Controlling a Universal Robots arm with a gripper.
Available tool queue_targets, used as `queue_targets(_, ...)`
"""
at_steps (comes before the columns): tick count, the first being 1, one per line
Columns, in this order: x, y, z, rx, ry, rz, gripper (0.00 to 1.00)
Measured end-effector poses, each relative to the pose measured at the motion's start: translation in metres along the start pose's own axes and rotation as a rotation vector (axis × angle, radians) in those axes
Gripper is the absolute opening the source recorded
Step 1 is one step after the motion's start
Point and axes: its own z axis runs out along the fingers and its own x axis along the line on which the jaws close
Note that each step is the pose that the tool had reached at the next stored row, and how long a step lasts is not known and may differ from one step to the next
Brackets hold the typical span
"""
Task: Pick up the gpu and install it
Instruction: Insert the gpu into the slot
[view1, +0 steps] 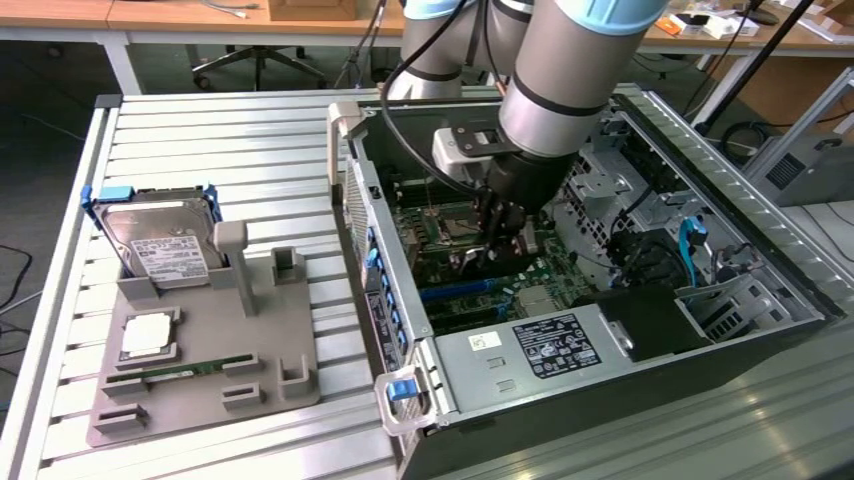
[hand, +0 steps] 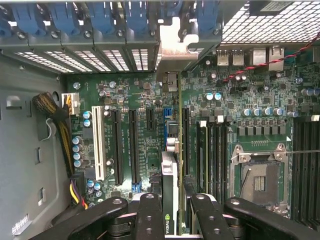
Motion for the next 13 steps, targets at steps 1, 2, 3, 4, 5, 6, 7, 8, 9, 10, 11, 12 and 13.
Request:
queue_targets(1,0.0,0.0002,0.0001,0.0,0.0,0.0,0.27)
queue_targets(2,0.0,0.0005,0.0001,0.0,0.0,0.0,0.27)
queue_targets(3,0.0,0.0008,0.0003,0.0,0.0001,0.0,0.27)
queue_targets(4,0.0001,0.0016,0.0006,0.0,0.0,0.0,0.27)
queue_targets(5,0.0001,0.0027,0.001,0.0,0.0,0.0,0.27)
queue_targets(6,0.0002,0.0043,0.0016,0.0,0.0,0.0,0.27)
queue_targets(7,0.0002,0.0051,0.0019,0.0,0.0,0.0,0.27)
queue_targets(8,0.0002,0.0055,0.0022,0.0,0.0,0.0,0.27)
queue_targets(9,0.0003,0.0059,0.0023,0.0,0.0002,0.0,0.27)
queue_targets(10,0.0003,0.0068,0.0026,0.0002,-0.0001,0.0,0.27)
queue_targets(11,0.0003,0.0074,0.0026,0.0001,0.0,0.0,0.27)
queue_targets(12,0.0003,0.0075,0.0026,0.0,0.0002,0.0,0.27)
queue_targets(13,0.0003,0.0077,0.0026,0.0,0.0002,0.0,0.27)
